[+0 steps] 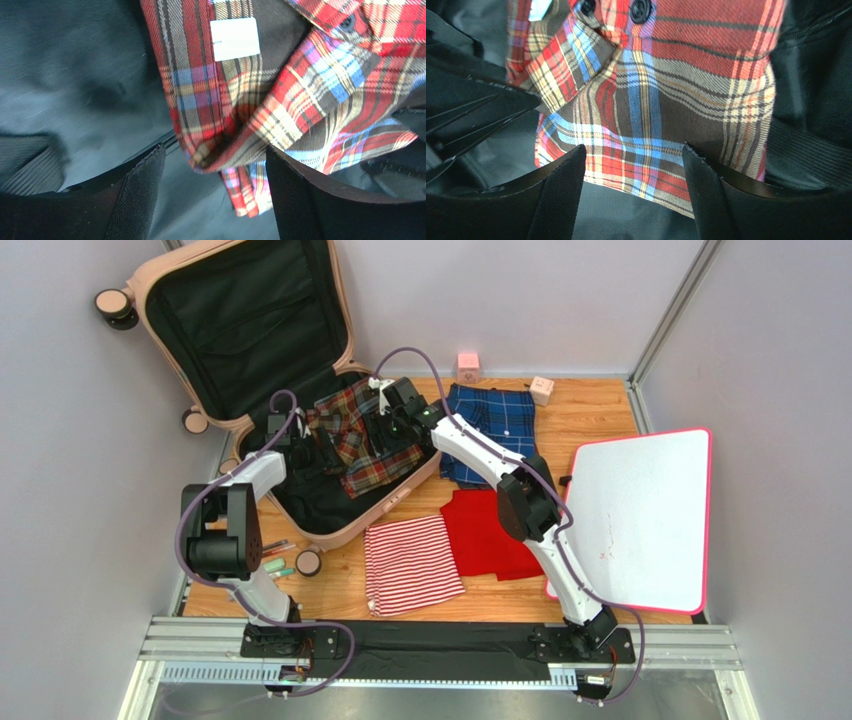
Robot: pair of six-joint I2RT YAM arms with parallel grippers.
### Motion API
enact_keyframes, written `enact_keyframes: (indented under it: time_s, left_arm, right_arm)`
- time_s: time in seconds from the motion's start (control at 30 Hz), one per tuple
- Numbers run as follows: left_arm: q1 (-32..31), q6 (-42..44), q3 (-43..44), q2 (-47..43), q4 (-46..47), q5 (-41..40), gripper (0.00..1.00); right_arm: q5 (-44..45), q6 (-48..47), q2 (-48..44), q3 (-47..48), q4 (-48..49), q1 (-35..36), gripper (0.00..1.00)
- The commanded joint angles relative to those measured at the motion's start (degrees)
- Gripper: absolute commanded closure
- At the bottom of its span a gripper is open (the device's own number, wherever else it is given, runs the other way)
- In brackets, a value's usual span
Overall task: Pack the luggage
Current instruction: Place the clothes in the luggage.
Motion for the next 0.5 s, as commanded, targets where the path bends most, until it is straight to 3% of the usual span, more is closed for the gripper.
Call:
enact_keyframes:
  time_s: [0.0,0.3,0.37,0.47]
  left_arm:
    - [0.0,-3.8,-0.2,1.9,5.6,2.9,0.2]
    - [-0.6,-9.2,0.4,8.8,10.0,6.3,0.25]
    - [-0.8,-9.7,0.3,8.9,11.0,6.4,0.28]
    - [-1.0,-11.2,0.4,9.3,13.1,7.5,0.47]
  right_arm:
    - [-1.3,0.5,1.0,3.3,-0.6,-1.1,0.27]
    - [-1.1,0.5,3.5,6.2,-4.1,-3.2,0.26]
    - [-1.0,0.1,3.3,5.7,-4.2,-3.2,0.26]
    - [-1.0,0.2,3.6,5.8,-4.2,-3.3,0.26]
